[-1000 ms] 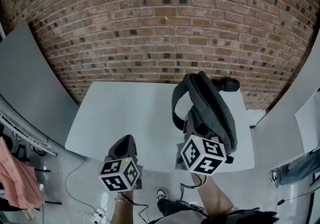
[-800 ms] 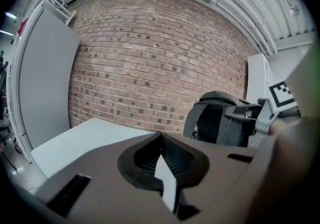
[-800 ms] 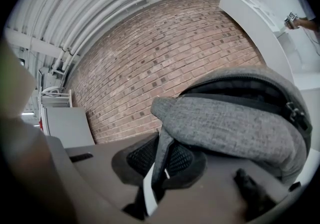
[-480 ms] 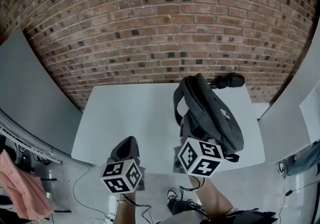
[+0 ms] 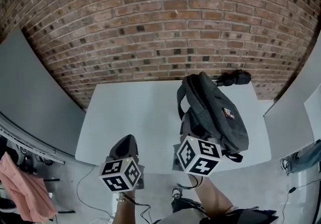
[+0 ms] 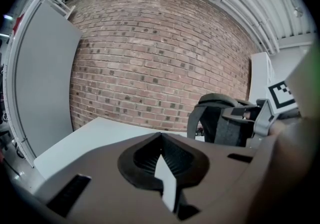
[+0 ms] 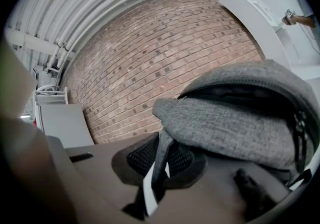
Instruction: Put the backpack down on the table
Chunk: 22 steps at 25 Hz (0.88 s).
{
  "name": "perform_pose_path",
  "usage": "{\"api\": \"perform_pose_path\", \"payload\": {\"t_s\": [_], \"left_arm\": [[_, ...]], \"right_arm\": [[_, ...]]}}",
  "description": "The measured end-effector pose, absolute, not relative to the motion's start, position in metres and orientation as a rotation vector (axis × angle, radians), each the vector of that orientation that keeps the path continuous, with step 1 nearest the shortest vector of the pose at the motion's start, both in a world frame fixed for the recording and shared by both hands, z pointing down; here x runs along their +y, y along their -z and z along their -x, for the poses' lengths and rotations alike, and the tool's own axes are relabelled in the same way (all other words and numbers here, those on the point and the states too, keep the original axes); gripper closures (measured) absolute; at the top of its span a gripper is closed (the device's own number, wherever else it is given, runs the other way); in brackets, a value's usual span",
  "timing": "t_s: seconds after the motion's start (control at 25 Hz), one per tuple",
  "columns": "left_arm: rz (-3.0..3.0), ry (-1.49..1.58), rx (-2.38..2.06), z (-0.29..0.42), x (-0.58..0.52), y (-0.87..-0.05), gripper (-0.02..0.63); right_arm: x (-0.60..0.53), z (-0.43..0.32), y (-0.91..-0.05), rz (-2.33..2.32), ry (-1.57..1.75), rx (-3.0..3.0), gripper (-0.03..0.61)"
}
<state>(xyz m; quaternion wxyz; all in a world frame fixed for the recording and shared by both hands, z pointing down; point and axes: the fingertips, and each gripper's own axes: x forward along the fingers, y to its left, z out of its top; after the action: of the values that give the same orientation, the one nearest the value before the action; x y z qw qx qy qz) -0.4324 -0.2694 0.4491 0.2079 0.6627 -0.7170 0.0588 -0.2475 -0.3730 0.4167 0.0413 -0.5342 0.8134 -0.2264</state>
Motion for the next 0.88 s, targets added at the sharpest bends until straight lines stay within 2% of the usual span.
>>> {"api": "perform_pose_path", "payload": {"t_s": [0.48,0.88], "left_arm": [[-1.899,-0.114,-1.936,0.434,-0.289,-0.439,0.603],[-1.948,-0.183,-1.842,0.463,-0.288,-0.447,0.603]], "right_arm": [[-0.367,0.268,-0.432,1.653,0.769,2.553,0.531],[-0.361,0.294,-0.452,1.710,0.832,2.501,0.531]]}}
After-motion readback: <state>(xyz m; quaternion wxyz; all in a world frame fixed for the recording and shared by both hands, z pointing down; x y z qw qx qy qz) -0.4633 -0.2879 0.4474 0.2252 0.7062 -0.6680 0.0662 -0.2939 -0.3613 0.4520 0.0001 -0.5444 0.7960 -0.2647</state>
